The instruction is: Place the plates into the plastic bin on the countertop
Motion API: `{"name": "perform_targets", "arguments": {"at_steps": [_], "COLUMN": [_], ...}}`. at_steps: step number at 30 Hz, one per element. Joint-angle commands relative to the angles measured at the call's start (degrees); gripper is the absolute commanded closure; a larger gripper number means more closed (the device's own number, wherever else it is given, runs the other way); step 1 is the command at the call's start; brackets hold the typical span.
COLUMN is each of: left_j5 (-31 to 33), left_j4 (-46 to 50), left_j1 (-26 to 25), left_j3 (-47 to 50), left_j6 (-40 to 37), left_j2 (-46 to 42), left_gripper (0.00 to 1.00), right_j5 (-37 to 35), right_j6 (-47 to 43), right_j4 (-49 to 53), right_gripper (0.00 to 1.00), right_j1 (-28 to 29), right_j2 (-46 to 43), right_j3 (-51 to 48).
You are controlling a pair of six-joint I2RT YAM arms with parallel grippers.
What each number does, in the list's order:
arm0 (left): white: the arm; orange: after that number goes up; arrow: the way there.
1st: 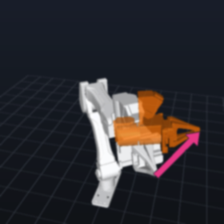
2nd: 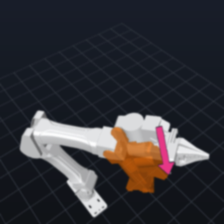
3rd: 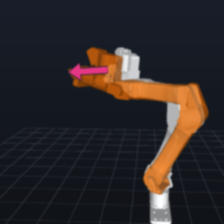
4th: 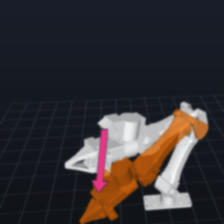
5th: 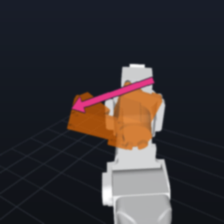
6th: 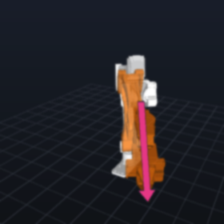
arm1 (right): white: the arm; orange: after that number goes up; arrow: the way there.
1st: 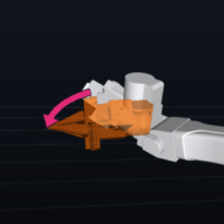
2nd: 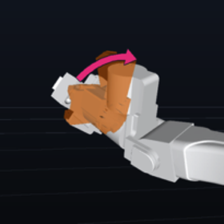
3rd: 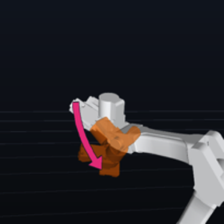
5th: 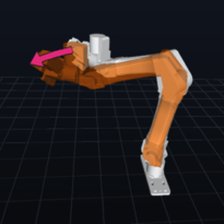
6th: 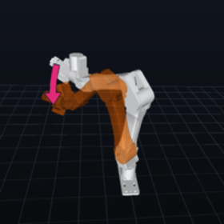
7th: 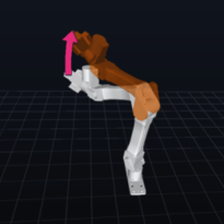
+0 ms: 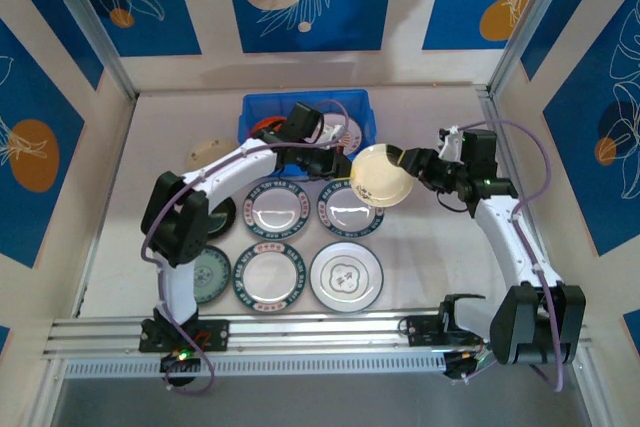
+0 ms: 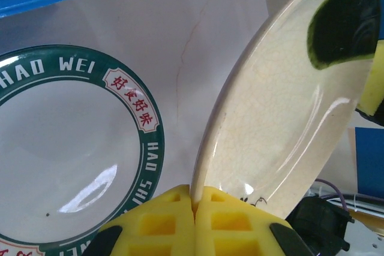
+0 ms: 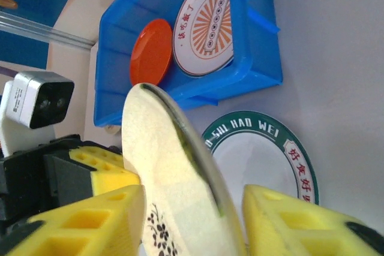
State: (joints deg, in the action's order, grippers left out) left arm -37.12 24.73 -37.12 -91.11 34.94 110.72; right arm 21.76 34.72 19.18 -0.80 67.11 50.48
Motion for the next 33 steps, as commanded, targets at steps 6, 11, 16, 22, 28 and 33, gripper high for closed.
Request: {"name": "perform_targets", "arguments": {"at_steps": [6,11,16,22,28,33], "left_j5": [-2.0,2.0,16.1,23.9,23.8,22.7], "left_j4": [-2.9,-3.9,-2.4,-8.9,-10.0,-17.3], "left_j1": [2.1,4.1,5.2,5.2,5.3,5.3], "left_j3": [2.1,6.2,11.2,20.1,23.9,30.0], "left_j6": [0.2,0.4,-2.3,-6.4,-5.0,-3.0], "left_j2": [-4.3,-7.4,-13.6,-22.8,-26.6,-30.1], "left_gripper": [1.00,0.48,0.00,0.00,0.00,0.00], "right_j5": [-1.8,-3.5,-6.0,-9.3,-11.6,-11.1], "right_j6": [-0.4,0.1,1.5,3.2,4.0,3.9], "right_j4": [0.7,1.1,0.8,1.2,2.0,2.3], "right_gripper": [1.00,1.00,1.00,1.00,1.00,1.00], "right_j1": [1.7,4.0,7.7,12.0,14.8,16.6], "right_j2": [1.0,4.2,9.6,19.2,30.5,40.1], "right_j3": [4.0,7.4,13.7,24.8,37.5,47.4]}}
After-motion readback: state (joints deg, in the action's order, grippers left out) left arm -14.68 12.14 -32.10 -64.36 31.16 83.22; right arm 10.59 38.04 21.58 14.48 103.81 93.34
